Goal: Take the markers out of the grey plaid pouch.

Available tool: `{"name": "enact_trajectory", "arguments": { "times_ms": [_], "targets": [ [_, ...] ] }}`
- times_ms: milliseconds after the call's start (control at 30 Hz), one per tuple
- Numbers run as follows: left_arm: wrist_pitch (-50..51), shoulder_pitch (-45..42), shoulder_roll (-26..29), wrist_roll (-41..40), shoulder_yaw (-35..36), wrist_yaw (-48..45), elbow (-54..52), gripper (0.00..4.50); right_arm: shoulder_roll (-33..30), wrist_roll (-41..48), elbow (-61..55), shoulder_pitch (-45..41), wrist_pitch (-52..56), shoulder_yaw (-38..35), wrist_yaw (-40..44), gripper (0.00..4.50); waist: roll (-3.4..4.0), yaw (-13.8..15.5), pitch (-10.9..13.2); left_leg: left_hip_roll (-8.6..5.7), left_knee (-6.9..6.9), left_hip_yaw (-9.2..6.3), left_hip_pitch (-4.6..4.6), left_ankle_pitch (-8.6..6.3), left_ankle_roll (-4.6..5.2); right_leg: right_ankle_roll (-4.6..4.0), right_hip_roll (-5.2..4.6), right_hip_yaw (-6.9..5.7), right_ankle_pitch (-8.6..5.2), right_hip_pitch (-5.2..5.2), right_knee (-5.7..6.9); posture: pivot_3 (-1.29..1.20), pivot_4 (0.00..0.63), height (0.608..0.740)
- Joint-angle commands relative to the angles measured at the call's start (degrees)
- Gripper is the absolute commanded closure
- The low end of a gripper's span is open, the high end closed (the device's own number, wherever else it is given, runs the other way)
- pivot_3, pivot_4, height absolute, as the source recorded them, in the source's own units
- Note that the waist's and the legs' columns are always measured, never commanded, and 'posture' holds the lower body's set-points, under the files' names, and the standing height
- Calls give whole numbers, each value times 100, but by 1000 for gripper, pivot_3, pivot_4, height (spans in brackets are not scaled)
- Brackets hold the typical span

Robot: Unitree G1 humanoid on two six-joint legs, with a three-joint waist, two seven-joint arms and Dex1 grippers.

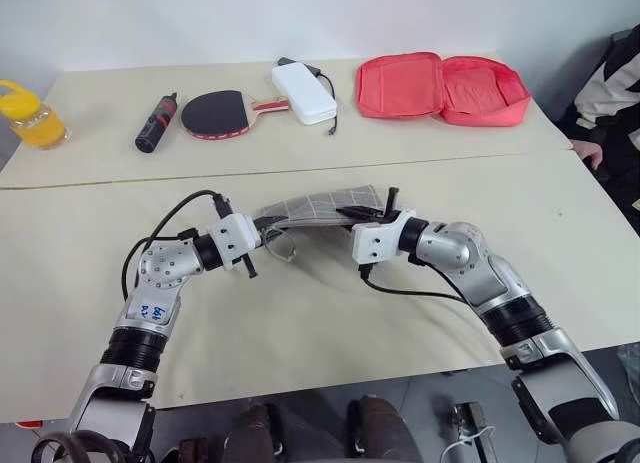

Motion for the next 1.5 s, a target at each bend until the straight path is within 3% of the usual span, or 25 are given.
{"name": "enact_trajectory", "arguments": {
  "times_ms": [33,233,367,800,900,1067,1100,1500],
  "targets": [
    [210,78,-65,-377,221,-26,-262,4062,83,435,-114,-118,24,-264,-13,4498,0,-1,0,0,0,0,0,0,0,0,0,0,0,0,0,0,150,740],
    [-130,57,-6,-11,315,365,-241,2158,148,1170,-68,-86,-7,-533,143,4500,0,2,0,0,0,-1,0,0,0,0,0,0,0,1,-1,0,150,740],
    [-316,20,8,-27,405,448,-172,2158,143,1632,-172,-45,-8,-678,345,4500,0,2,0,0,0,-1,0,0,1,0,0,0,0,1,-1,0,150,740],
    [-518,67,-175,-292,433,232,-241,2158,86,1528,-120,11,-82,-547,582,4500,0,2,0,0,0,-1,0,0,1,0,0,0,0,1,0,0,150,740],
    [-466,131,-206,-568,461,29,-393,2775,69,1476,-120,9,-93,-496,626,4500,0,2,0,0,0,-1,0,0,1,0,-1,0,0,1,0,0,150,740],
    [-606,214,-127,-465,395,-141,-340,4343,79,1503,-111,13,-80,-522,627,4500,0,1,0,0,1,-1,1,0,1,0,0,0,0,1,0,0,150,740],
    [-635,219,-121,-439,394,-149,-336,4463,75,1503,-114,17,-82,-523,628,4500,0,1,0,0,1,-1,0,0,1,0,0,0,0,1,0,0,150,740],
    [-732,266,-115,-353,427,-80,-306,4463,-3,1666,-3,80,62,-578,821,4500,0,5,0,0,1,-2,0,0,1,0,-1,0,0,1,0,0,150,740]
  ]
}}
